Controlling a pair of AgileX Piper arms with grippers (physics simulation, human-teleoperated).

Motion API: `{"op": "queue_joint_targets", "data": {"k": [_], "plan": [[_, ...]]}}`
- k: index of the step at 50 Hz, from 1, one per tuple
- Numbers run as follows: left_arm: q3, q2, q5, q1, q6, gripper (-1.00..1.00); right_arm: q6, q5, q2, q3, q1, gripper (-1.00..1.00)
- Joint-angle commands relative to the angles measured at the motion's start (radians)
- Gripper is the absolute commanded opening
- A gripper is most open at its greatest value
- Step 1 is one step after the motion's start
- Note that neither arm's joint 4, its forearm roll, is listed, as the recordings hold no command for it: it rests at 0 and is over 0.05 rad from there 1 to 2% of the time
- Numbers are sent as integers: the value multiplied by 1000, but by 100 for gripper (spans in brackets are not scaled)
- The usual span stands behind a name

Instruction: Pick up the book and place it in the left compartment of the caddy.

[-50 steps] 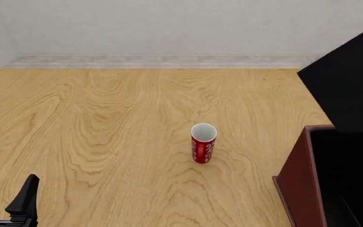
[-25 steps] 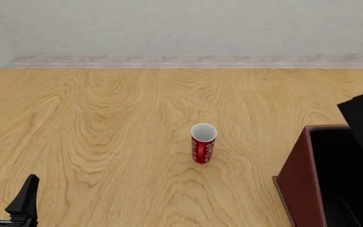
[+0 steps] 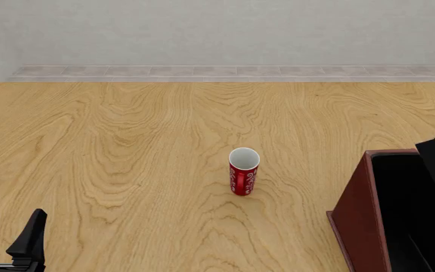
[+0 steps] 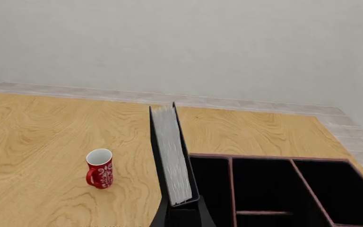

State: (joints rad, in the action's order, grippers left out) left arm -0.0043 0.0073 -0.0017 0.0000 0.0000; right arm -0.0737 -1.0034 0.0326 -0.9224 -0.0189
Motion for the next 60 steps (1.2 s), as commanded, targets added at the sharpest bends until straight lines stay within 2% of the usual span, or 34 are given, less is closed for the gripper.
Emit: {"op": "queue_joint_targets", "data": {"k": [1, 32, 35, 37, 60], "plan": [[0, 0, 0, 0, 0, 100, 32, -17, -18, 6, 53, -100], [0, 0, 0, 0, 0, 100, 65, -42, -32, 53, 169, -100], [0, 0, 0, 0, 0, 100, 73, -38, -32, 59, 180, -100], [0, 0, 0, 0, 0, 100, 99, -37, -32, 67, 187, -100], [0, 0, 0, 0, 0, 100, 97, -16, -33, 140, 244, -100]]}}
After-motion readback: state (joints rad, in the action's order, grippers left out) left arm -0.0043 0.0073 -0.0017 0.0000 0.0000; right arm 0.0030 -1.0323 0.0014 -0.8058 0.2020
